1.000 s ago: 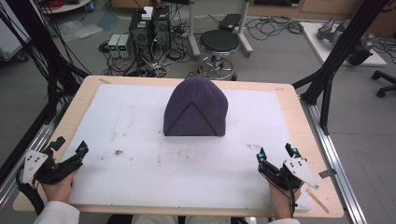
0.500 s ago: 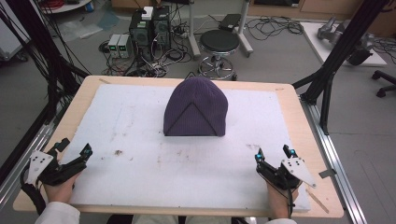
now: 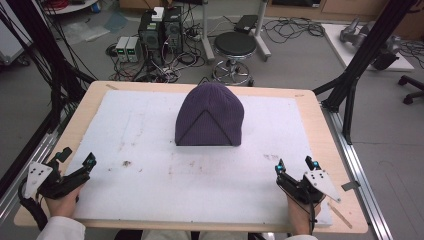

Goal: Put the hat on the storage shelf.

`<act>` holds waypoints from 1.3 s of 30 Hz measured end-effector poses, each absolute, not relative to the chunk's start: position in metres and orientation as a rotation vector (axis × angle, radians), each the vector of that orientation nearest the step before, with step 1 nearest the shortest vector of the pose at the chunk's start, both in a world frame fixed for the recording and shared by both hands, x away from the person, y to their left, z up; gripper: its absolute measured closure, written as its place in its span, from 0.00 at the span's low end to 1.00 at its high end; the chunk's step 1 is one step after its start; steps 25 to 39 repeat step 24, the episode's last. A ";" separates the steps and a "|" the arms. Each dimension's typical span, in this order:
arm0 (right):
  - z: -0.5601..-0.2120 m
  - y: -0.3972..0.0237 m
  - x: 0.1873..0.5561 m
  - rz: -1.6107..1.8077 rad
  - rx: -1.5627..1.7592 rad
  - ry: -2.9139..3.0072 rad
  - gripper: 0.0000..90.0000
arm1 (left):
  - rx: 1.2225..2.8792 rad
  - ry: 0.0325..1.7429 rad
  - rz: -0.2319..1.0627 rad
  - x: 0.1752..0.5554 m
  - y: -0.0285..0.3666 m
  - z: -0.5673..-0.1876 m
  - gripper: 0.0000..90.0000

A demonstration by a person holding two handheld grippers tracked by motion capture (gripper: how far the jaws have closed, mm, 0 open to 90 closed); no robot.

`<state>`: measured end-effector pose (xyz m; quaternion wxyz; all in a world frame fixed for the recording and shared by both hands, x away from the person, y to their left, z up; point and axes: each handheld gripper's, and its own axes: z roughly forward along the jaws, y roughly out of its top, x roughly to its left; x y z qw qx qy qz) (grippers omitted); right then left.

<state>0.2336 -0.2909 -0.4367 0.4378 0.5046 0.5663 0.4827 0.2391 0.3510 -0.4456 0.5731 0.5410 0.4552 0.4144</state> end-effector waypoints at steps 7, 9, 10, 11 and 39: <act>-0.437 -0.293 0.233 1.202 1.265 1.399 0.14 | 1.268 1.063 0.971 0.240 0.350 -0.445 0.21; -0.437 -0.294 0.233 1.205 1.264 1.394 0.14 | 1.268 1.062 0.972 0.240 0.350 -0.445 0.21; -0.437 -0.294 0.233 1.206 1.269 1.393 0.14 | 1.268 1.062 0.971 0.240 0.350 -0.445 0.21; -0.437 -0.295 0.233 1.210 1.275 1.389 0.14 | 1.267 1.063 0.970 0.240 0.350 -0.445 0.21; -0.438 -0.297 0.233 1.203 1.293 1.376 0.14 | 1.273 1.061 0.956 0.241 0.349 -0.445 0.21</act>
